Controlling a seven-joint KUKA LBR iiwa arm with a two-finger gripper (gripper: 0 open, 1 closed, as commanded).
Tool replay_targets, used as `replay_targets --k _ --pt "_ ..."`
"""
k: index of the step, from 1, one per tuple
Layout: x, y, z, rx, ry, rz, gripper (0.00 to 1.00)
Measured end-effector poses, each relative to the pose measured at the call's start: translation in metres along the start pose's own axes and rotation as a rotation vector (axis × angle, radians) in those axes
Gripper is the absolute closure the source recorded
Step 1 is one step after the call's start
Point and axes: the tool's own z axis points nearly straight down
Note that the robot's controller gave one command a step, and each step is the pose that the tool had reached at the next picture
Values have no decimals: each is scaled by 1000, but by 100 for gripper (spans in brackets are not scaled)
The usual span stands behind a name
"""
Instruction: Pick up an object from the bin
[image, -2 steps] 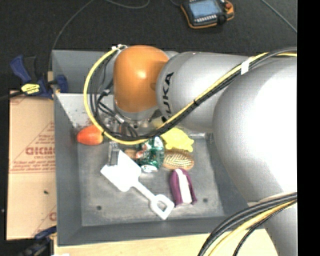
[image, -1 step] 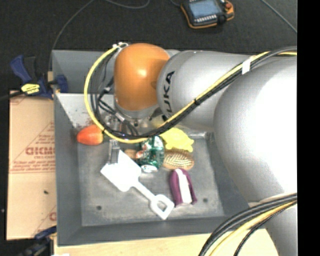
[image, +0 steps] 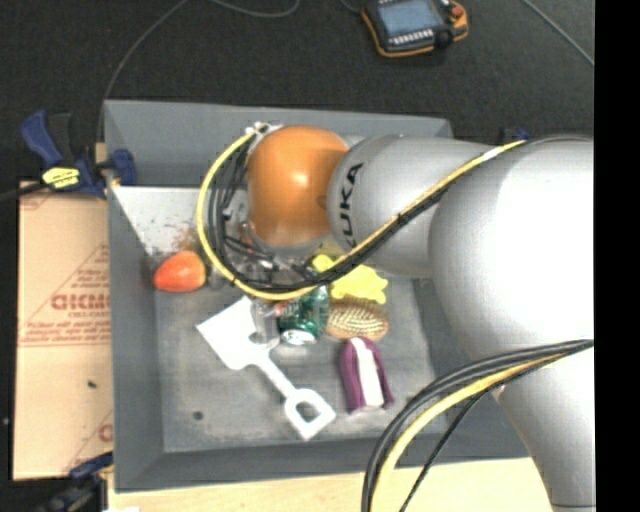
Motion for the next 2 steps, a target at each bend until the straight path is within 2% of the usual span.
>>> replay_targets --k 1,2 --pt "11 14 -2 0 -5 33 0" --pt "0 1 -4 2 -13 8 0"
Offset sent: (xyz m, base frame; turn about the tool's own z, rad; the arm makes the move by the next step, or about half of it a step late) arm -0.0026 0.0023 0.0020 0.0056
